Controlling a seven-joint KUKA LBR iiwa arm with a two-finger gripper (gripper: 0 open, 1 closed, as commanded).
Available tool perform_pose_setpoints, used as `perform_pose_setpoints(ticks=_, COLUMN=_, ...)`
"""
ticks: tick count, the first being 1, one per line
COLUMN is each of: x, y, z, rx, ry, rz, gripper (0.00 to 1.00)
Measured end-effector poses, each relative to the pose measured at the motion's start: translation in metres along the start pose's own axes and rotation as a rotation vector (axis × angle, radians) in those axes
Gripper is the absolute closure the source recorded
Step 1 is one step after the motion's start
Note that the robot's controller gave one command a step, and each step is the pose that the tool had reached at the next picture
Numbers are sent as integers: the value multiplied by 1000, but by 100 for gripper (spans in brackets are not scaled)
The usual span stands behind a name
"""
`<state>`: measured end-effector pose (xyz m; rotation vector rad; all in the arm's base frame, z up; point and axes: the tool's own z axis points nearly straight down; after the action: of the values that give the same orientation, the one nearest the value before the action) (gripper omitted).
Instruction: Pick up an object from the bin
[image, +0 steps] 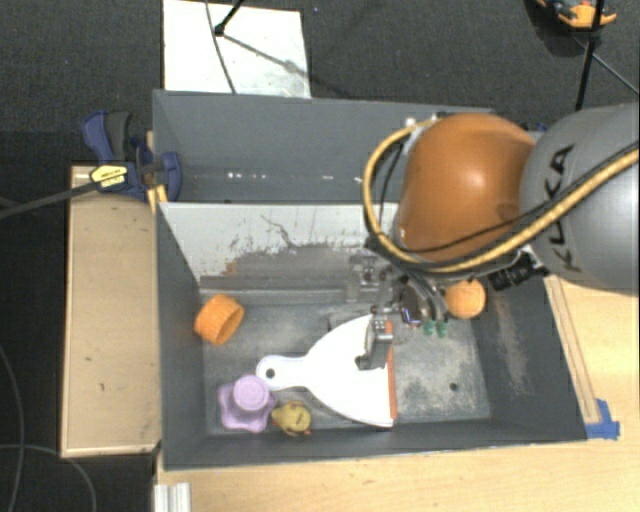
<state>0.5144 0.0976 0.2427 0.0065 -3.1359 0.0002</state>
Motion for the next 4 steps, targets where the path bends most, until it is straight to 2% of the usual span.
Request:
perform_pose_setpoints(ticks=1, x=-2, y=-1, z=-4, rx=-1, ry=-8, rz=3, gripper=0)
perform_pose_setpoints(ticks=2, x=-10, y=3, z=29, rx=-1, ry=-16, rz=-51, gripper=0)
perform_pose_setpoints(ticks=3, x=-10, y=3, z=87, rx=-2, ry=-12, rz=0, gripper=0)
perform_pose_setpoints(ticks=4, x=-28, y=-22, z=125, rx=-2, ry=-8, rz=125, gripper=0)
